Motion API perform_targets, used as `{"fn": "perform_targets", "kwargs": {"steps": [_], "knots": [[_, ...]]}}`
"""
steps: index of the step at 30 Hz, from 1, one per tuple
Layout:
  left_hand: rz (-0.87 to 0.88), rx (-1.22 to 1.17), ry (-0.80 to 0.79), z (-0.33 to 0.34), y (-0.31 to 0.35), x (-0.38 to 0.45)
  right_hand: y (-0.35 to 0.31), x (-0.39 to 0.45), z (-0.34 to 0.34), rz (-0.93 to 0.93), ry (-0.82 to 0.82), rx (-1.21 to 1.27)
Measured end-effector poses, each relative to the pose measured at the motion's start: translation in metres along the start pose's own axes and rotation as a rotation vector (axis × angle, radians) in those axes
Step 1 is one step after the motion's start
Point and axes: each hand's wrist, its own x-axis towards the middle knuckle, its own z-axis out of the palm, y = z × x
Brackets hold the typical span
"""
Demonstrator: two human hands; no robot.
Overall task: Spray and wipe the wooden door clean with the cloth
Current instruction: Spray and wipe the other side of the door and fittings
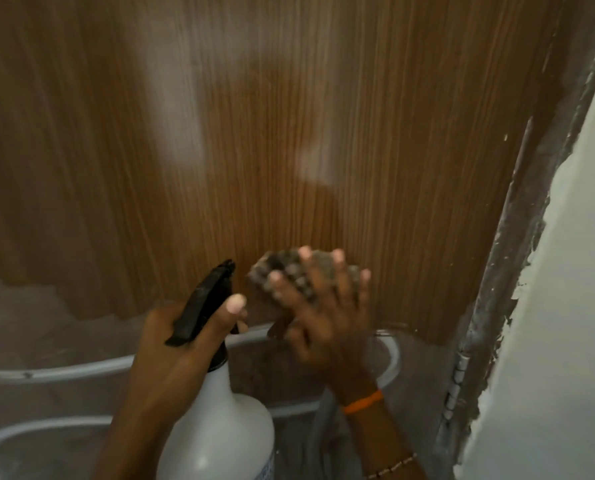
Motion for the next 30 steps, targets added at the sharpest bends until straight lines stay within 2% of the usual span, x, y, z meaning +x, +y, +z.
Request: {"fn": "perform_targets", "kwargs": {"steps": [4, 12, 15, 20, 22, 24, 26, 30], "knots": [[0.161, 0.003, -0.024, 0.003, 0.025, -0.005, 0.018, 0.011, -0.008, 0.371, 0.141, 0.092], [0.225, 0.016, -0.006, -0.019, 0.018, 0.002, -0.045, 0.036, 0.013, 0.636, 0.275, 0.165], [0.223, -0.029, 0.049, -0.04, 0.01, 0.006, -0.077, 0.046, 0.023, 0.573, 0.219, 0.146], [0.184, -0.036, 0.096, -0.072, 0.001, 0.006, -0.132, 0.047, 0.039, 0.151, -0.033, 0.192], [0.175, -0.044, 0.094, -0.081, 0.001, 0.006, -0.135, 0.044, 0.04, -0.018, -0.087, 0.142], [0.188, -0.022, 0.068, -0.087, -0.001, 0.008, -0.118, 0.042, 0.037, -0.088, -0.079, 0.047], [0.18, -0.007, 0.037, -0.092, -0.003, 0.009, -0.096, 0.038, 0.034, -0.01, -0.011, -0.027], [0.183, -0.023, -0.019, -0.092, -0.009, 0.01, -0.06, 0.019, 0.028, 0.383, 0.168, -0.034]]}}
